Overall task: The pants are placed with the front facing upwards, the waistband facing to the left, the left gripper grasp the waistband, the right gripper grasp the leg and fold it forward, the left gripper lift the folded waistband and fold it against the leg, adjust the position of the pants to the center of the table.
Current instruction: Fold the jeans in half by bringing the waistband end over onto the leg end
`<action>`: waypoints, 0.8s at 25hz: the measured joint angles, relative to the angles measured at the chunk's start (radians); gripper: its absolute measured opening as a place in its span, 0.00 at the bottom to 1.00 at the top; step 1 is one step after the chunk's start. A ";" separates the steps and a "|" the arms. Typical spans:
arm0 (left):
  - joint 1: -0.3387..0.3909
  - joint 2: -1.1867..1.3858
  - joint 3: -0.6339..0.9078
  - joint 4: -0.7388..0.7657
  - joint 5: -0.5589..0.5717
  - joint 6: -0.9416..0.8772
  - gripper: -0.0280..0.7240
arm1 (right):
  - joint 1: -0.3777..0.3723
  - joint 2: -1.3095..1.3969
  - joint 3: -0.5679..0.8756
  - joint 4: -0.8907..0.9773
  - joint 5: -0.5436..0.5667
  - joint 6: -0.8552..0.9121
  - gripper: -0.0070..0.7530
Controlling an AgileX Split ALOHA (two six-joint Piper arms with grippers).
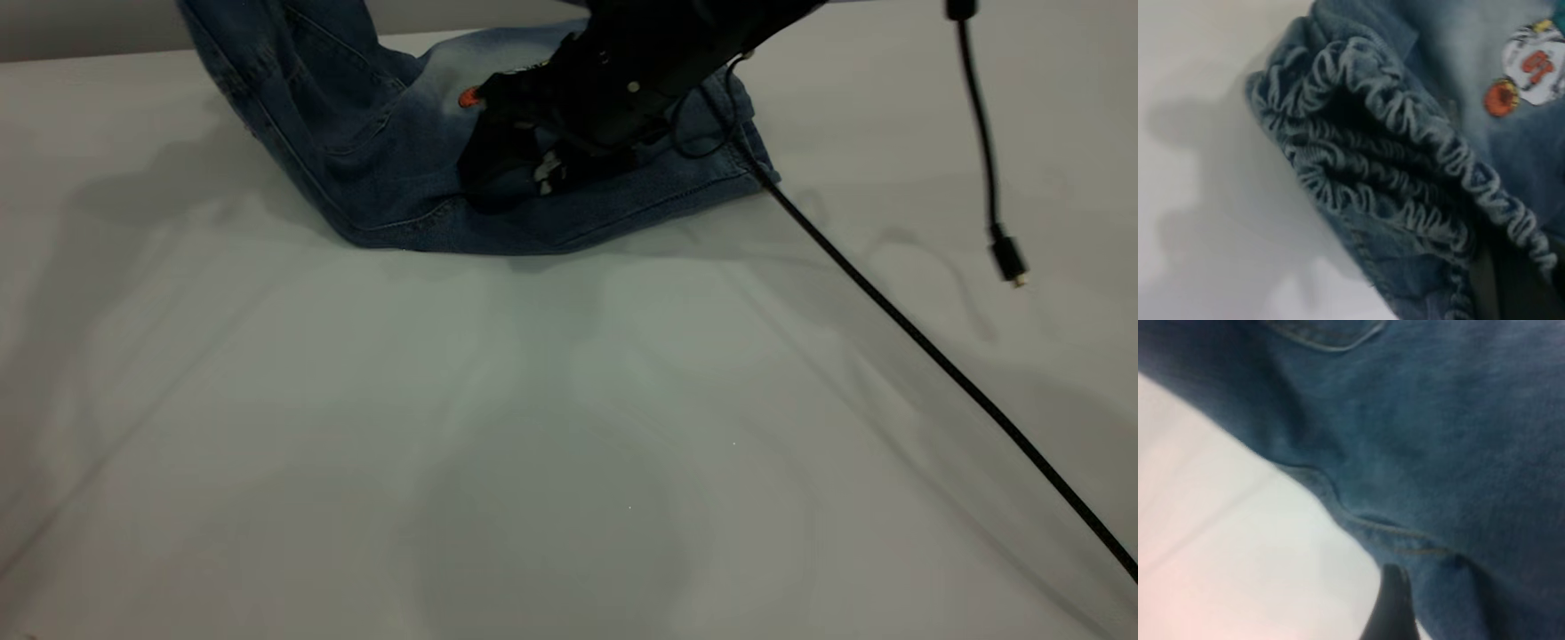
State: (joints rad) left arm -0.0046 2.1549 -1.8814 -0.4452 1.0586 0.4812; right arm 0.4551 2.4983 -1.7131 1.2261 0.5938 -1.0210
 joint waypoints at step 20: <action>-0.201 0.001 0.000 -0.034 -0.140 0.004 0.10 | -0.133 -0.110 0.000 -0.230 -0.169 0.082 0.69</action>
State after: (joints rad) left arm -0.2052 2.1557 -1.8814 -0.4787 0.9184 0.4853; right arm 0.3219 2.3885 -1.7131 0.9958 0.4247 -0.9386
